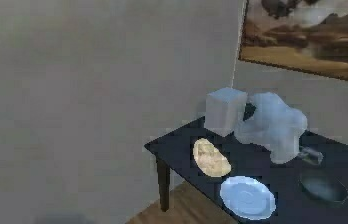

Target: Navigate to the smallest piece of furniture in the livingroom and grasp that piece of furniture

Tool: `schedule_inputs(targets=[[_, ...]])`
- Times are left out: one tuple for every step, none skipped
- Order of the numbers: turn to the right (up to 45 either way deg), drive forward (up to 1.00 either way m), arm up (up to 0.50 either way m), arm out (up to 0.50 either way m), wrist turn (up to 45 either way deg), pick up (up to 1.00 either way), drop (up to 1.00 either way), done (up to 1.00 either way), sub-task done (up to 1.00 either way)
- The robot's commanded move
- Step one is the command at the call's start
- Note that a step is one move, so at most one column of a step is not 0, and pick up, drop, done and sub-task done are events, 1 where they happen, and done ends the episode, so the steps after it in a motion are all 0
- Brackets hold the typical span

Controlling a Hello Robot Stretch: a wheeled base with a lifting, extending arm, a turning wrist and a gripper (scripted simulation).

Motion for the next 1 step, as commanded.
schedule_inputs(targets=[[45.0,0.0,0.0,0.0,0.0,0.0,0.0,0.0,0.0]])
